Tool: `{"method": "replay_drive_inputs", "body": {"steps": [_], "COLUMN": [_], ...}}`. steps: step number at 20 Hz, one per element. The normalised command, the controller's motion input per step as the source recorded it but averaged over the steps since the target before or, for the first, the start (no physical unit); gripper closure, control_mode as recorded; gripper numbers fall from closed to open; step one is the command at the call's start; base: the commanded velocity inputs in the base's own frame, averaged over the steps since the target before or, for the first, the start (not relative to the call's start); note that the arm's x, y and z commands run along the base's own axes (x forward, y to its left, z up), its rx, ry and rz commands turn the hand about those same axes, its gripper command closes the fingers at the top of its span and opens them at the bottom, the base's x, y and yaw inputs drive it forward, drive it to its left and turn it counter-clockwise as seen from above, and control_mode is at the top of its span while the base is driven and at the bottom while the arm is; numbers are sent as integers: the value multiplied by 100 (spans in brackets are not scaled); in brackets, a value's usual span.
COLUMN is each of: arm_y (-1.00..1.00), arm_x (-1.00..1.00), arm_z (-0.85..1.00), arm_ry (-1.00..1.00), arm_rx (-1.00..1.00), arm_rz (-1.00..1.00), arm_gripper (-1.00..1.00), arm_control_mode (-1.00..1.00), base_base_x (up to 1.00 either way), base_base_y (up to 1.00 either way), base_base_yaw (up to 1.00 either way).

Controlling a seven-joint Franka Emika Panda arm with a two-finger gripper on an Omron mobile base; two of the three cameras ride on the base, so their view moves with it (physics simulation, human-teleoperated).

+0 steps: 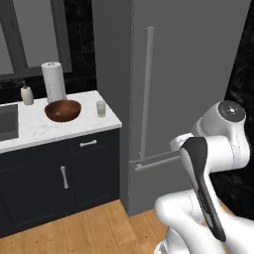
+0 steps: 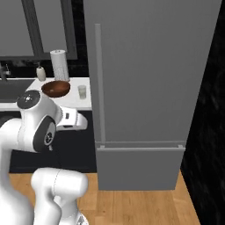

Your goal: Grab a lemon wedge from the fridge and one ice cube from the ice bowl, and put them in the glass of lemonade.

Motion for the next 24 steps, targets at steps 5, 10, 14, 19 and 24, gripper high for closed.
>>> {"method": "replay_drive_inputs", "body": {"steps": [5,10,14,19,24], "arm_y": [-13,0,1,15,9], "arm_x": [100,100,100,100,86], "arm_z": [0,2,11,16,2], "arm_ry": [-17,-4,0,0,0], "arm_rx": [2,5,6,7,1], "arm_rz": [0,0,1,4,1], "arm_gripper": [-100,-100,-100,-100,-100], "arm_control_mode": [-100,-100,-100,-100,-100], "base_base_x": [0,0,0,0,0], "base_base_y": [0,0,0,0,0], "base_base_yaw": [0,0,0,0,0]}}
